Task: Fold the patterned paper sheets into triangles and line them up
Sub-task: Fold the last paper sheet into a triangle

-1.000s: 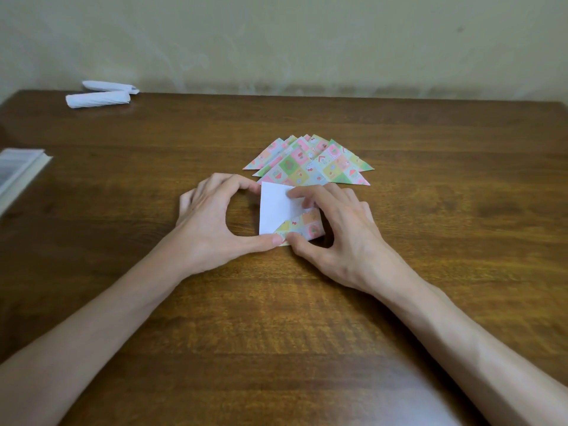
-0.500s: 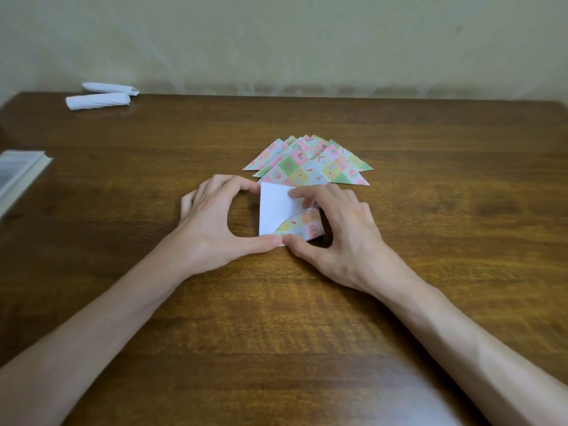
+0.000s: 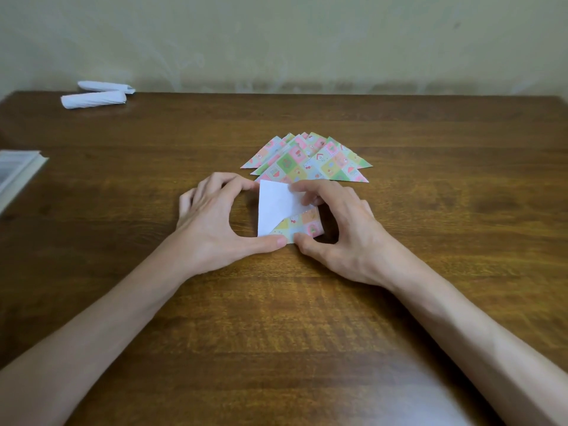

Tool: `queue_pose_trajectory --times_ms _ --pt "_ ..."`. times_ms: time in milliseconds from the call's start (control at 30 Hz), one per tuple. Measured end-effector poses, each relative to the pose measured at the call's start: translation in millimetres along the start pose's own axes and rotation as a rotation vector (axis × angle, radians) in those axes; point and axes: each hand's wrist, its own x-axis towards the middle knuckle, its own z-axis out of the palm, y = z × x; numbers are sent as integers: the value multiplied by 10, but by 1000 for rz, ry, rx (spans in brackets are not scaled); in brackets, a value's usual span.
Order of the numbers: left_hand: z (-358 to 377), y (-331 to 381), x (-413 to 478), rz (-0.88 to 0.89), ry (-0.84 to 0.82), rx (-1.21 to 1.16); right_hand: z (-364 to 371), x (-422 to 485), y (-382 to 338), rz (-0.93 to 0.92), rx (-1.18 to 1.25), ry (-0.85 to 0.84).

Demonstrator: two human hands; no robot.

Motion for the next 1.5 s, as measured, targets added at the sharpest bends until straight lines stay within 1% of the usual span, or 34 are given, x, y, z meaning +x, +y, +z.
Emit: queue_pose_trajectory --times_ms 67,133,200,367,467,633,767,1033,1233,1367,1500 --pt "10 13 1 -15 -6 -9 -6 6 -14 7 -7 -20" --pt "22 26 7 -24 21 -19 1 8 -20 5 -4 -27" --pt "36 22 14 -17 49 -10 14 -2 -27 1 -3 -12" --pt "58 -11 16 5 59 11 42 -15 -37 12 17 -1" --pt "48 6 18 -15 46 20 30 -18 -37 0 11 -29" --pt "30 17 22 -35 28 11 -59 -19 10 36 184 -53" --pt "16 46 20 -64 10 18 -109 -2 4 20 172 -121" --pt "-14 85 14 -100 -25 18 -183 56 107 26 208 -161" --pt "-109 58 -11 -77 -96 -61 -193 70 116 26 216 -180" --pt "-120 88 -14 -92 -118 -64 -157 50 117 30 239 -151" --pt "-104 61 -21 -85 -95 -66 -88 40 53 52 224 -72"
